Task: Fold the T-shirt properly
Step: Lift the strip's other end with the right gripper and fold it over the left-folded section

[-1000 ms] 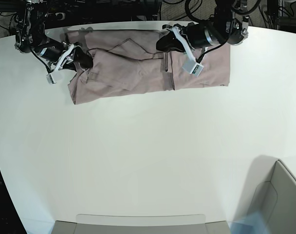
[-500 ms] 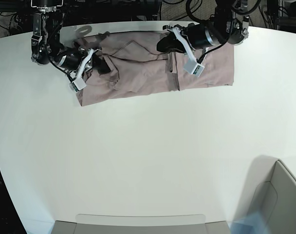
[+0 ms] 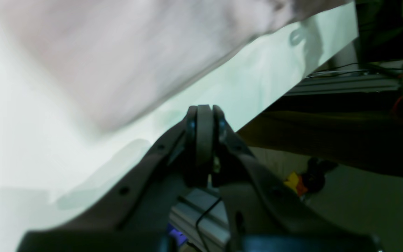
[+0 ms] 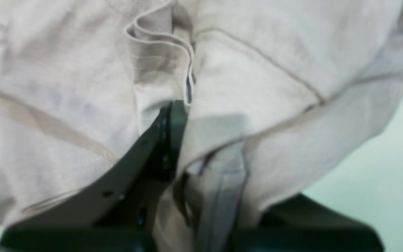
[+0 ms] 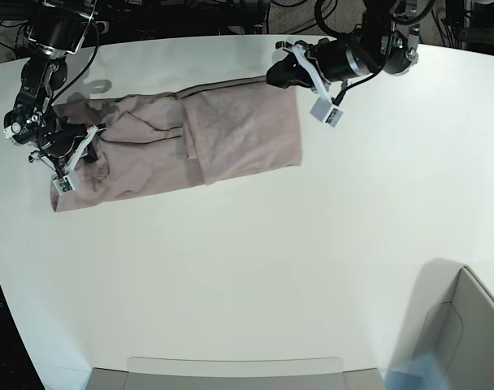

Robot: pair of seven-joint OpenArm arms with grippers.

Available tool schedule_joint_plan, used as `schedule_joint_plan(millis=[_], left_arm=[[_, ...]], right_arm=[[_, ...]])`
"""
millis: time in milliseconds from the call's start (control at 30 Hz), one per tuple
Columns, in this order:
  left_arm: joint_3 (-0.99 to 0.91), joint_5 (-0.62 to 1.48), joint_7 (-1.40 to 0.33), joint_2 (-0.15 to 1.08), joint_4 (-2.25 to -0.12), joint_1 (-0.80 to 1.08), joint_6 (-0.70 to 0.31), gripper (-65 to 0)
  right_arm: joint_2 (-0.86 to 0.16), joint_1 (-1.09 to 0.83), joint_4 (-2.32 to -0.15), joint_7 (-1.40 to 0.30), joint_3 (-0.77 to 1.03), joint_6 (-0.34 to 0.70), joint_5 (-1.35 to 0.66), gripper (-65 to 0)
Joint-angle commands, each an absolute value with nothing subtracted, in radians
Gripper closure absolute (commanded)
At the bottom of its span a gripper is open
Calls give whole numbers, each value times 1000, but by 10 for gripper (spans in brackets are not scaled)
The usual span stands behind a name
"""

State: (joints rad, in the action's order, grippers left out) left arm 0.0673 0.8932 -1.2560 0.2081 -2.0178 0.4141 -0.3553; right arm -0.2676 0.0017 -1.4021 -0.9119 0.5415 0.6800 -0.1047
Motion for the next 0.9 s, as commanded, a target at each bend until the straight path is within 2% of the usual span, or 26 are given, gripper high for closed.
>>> schedule_joint_plan(millis=[0,200,400,600,867], left_arm=[[38,917,-1253,219,-2037,415,-357,0],[-102,917,-1256,249,-2035,443,-357,0],[-197,917,-1256,326,-2035,473,-357,0],[-268,917,-1256,329,-2034,473,-358,0],[-268,917,-1256,329,-2032,473,-358,0]], right_arm=[[-274,24,-1435,-908,544,676,-84,0],[-183,41,-1639,-908,418,676,186,0],[-13,-1,-1839,-908,191,676,499,0],[67,-30,-1877,-908,-47,673,714,0],[99,-77,-1796,-908,-332,490,869,0]])
